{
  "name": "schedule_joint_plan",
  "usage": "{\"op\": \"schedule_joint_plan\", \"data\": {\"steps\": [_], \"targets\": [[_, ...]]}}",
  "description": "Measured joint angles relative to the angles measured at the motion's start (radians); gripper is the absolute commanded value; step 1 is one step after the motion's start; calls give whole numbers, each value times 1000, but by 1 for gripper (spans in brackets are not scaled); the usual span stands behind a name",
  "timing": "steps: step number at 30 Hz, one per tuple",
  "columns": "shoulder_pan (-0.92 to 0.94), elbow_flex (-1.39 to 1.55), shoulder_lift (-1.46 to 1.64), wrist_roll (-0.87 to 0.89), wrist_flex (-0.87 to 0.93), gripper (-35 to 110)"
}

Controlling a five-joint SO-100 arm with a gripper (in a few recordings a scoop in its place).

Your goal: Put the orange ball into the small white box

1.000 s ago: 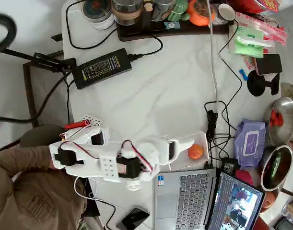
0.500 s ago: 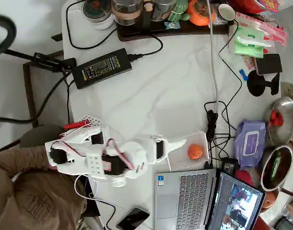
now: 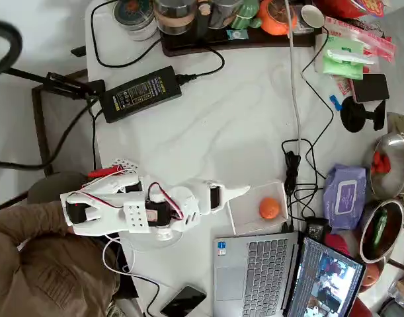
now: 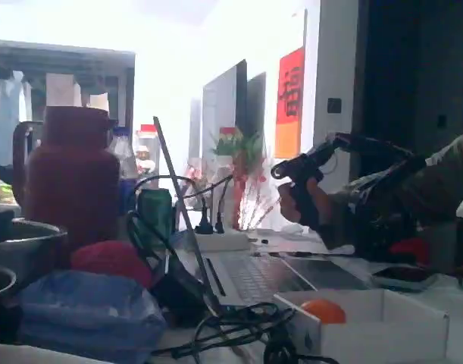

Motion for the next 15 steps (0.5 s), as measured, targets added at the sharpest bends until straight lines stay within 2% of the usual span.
{"op": "schedule_joint_plan", "data": {"steps": [8, 15], "targets": [[-3, 173, 244, 0, -60, 31], [-2, 229, 295, 0, -60, 31]]}}
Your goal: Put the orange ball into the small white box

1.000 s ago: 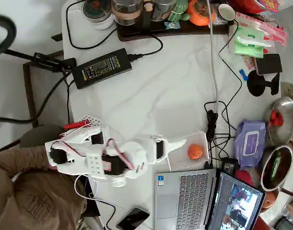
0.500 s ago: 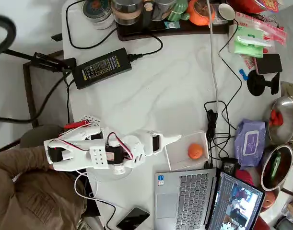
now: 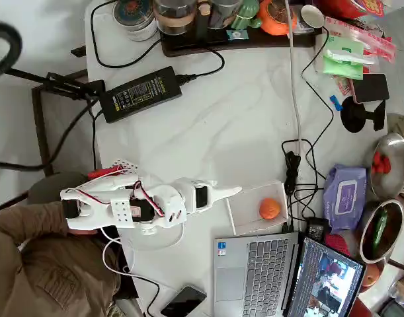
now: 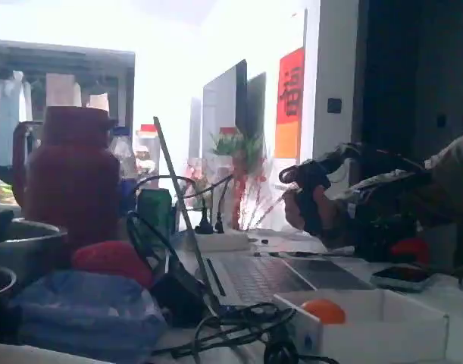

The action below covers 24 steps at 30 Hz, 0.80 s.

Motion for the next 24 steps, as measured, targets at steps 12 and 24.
{"op": "schedule_joint_plan", "data": {"steps": [12, 24], "targets": [[0, 121, 12, 0, -2, 12], [-2, 127, 6, 0, -2, 0]]}}
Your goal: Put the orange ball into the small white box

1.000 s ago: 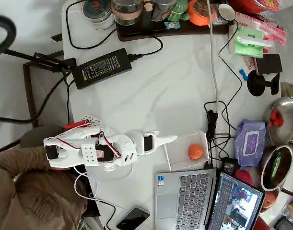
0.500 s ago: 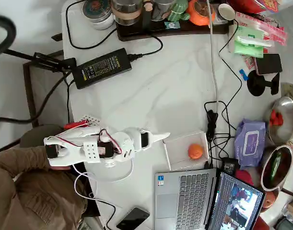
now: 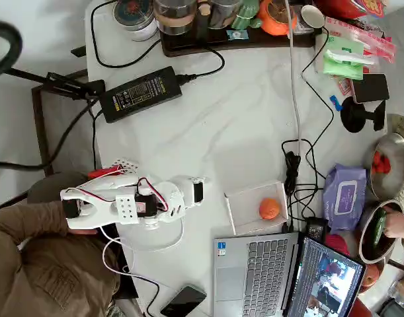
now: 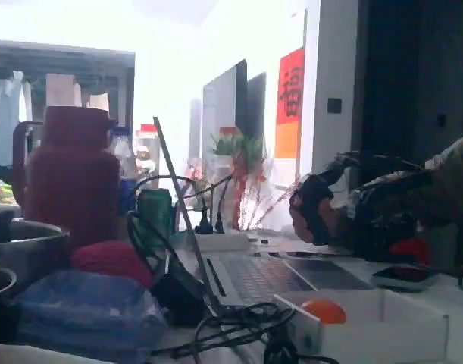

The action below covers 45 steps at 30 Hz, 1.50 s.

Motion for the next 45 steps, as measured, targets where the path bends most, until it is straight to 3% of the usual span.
{"op": "schedule_joint_plan", "data": {"steps": [45], "targets": [[-84, 117, 0, 3, 0, 0]]}}
